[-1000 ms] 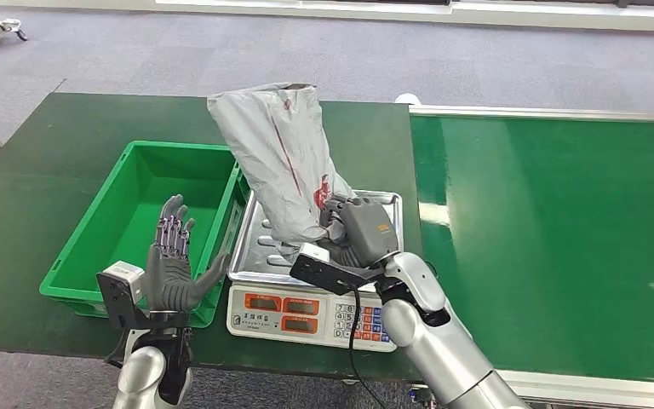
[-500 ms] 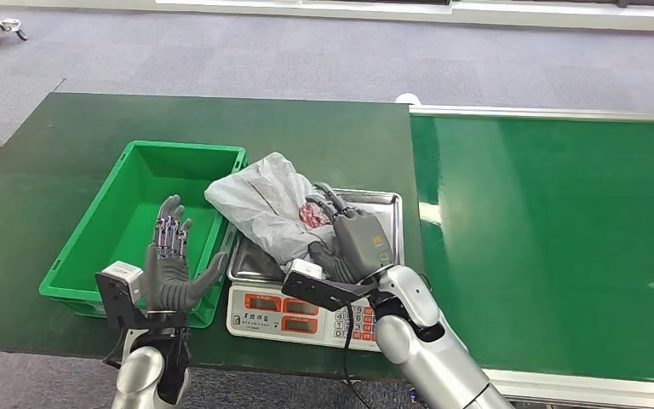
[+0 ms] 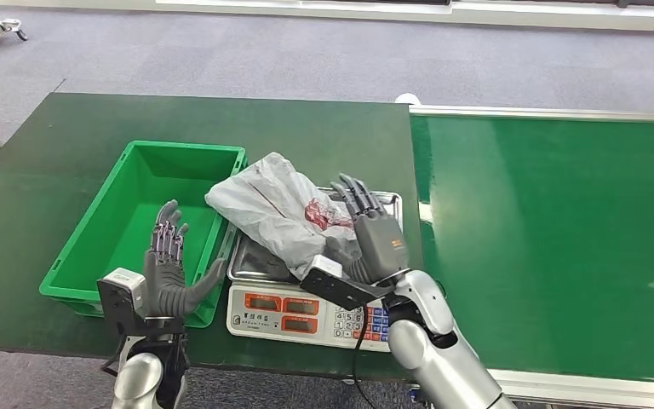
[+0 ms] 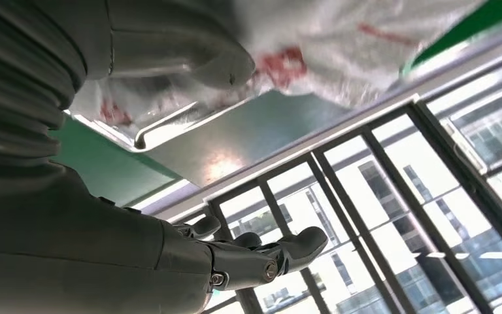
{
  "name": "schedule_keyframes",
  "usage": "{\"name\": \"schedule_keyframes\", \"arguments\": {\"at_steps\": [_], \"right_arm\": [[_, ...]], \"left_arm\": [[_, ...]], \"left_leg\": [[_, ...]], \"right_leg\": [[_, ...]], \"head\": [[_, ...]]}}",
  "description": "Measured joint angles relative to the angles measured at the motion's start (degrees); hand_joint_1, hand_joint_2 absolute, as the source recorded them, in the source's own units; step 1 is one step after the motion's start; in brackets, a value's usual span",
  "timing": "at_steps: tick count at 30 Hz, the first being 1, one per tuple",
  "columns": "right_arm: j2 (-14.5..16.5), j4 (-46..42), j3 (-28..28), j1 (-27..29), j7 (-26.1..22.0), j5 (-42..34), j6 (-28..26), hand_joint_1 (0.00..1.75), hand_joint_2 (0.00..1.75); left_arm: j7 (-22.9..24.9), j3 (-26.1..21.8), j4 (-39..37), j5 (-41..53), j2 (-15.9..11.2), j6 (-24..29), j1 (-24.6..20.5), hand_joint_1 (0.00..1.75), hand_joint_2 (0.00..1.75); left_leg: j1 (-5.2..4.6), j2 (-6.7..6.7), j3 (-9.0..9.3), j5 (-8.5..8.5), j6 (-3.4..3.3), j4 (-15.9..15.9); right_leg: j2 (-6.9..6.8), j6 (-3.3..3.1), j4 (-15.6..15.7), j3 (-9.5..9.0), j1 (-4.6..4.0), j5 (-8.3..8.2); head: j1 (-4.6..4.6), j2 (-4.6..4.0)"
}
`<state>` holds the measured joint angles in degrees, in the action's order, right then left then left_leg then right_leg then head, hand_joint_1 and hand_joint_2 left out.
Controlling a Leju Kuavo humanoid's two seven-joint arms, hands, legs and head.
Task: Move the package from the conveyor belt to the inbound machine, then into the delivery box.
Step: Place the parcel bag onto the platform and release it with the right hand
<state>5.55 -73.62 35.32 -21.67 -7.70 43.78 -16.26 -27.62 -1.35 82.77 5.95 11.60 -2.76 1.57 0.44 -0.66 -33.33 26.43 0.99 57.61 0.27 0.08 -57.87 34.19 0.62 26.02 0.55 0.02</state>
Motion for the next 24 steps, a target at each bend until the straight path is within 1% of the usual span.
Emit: {"name": "schedule_keyframes", "arguments": {"at_steps": [5, 7, 15, 19, 24], "right_arm": [[-0.04, -1.06, -5.95, 0.3, -2.29, -9.28, -0.86, 0.0, 1.75], [-0.04, -1.23, -8.4, 0.68, -3.15, -11.73, -0.97, 0.0, 1.75], [1.09, -1.25, -14.22, 2.56, -6.07, -15.43, -2.74, 0.0, 1.75], [1.45, -1.24, -16.09, 4.1, -7.48, -16.63, -2.99, 0.0, 1.75], [1.66, -1.24, -17.26, 4.93, -7.73, -16.81, -3.02, 0.0, 1.75]], "left_arm": [[0.08, 0.06, 0.06, 2.93, -0.02, 2.13, -0.09, 0.0, 1.75], [0.15, 0.13, 0.04, 3.66, -0.02, 2.6, -0.34, 0.0, 1.75], [0.11, 0.87, -0.83, 6.87, -0.02, 4.11, -2.56, 0.0, 1.75], [-0.03, 1.53, -2.05, 7.33, 0.01, 4.26, -4.39, 0.0, 1.75], [-0.17, 1.82, -3.21, 7.39, 0.01, 4.52, -5.49, 0.0, 1.75]], "left_leg": [[-0.02, 0.0, 0.01, 0.0, 0.0, 0.02], [-0.03, 0.0, 0.01, 0.0, 0.0, 0.02], [-0.03, 0.0, 0.0, 0.0, 0.0, 0.02], [-0.03, 0.03, 0.0, 0.01, 0.0, 0.02], [-0.03, 0.08, 0.01, 0.01, 0.0, 0.02]], "right_leg": [[0.0, 0.0, 0.0, 0.0, 0.01, -0.01], [0.0, 0.0, 0.0, -0.01, 0.01, -0.01], [-0.01, 0.0, 0.0, 0.02, 0.0, -0.01], [0.01, -0.01, 0.0, 0.02, 0.0, -0.01], [0.03, -0.01, 0.0, 0.03, 0.01, -0.01]], "head": [[0.01, 0.0], [0.0, 0.0], [0.01, 0.0], [0.0, 0.0], [0.0, 0.0]]}}
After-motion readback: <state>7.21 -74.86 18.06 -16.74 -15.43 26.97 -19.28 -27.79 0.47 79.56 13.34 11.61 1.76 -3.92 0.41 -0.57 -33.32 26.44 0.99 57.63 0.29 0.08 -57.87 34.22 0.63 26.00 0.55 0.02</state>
